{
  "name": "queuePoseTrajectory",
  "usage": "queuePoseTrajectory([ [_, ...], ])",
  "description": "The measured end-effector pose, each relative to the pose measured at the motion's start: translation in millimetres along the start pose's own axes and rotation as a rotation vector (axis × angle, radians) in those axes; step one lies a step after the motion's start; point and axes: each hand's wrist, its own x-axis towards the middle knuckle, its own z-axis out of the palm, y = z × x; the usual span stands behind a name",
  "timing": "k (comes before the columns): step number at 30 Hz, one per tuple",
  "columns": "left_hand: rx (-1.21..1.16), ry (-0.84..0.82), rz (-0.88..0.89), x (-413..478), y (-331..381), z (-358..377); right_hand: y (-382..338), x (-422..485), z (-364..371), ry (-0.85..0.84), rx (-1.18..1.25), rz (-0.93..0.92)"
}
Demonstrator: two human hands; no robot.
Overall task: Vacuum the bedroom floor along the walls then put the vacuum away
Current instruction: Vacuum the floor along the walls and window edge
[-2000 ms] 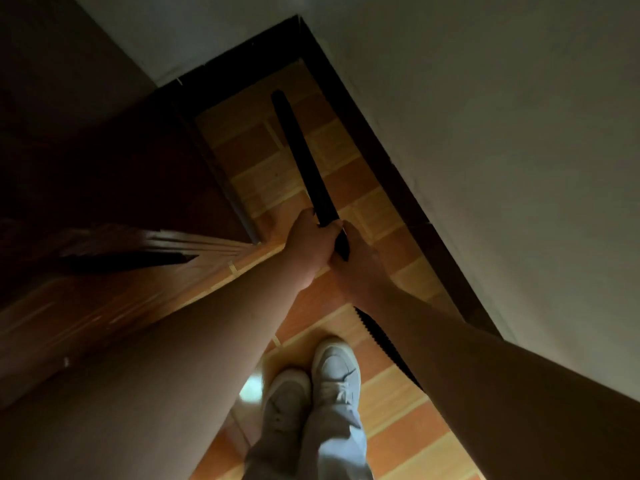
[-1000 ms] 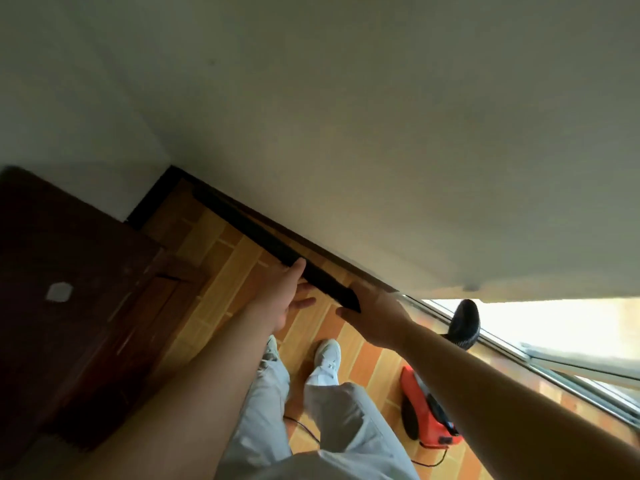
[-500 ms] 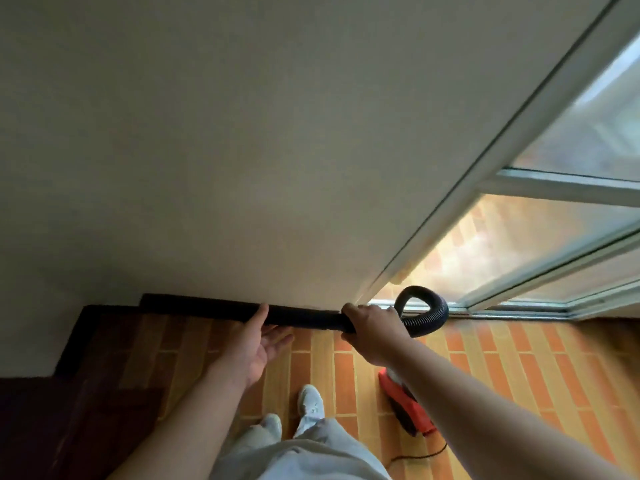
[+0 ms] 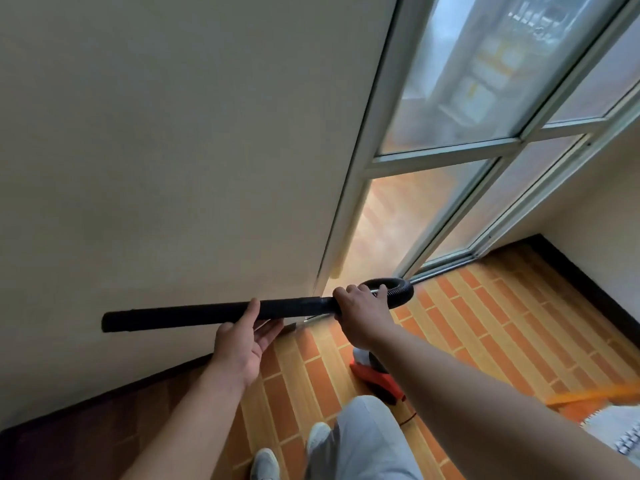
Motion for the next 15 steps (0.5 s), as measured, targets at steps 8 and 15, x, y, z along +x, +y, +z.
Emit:
queuePoseTrajectory([
  [8, 0.048, -0.023, 0.022, -8, -18, 39, 41, -13, -1, 0.017, 0.032, 0.045],
  [15, 0.063, 0.005, 0.067, -10, -61, 89, 109, -14, 4, 0.035, 0.029, -0.003],
])
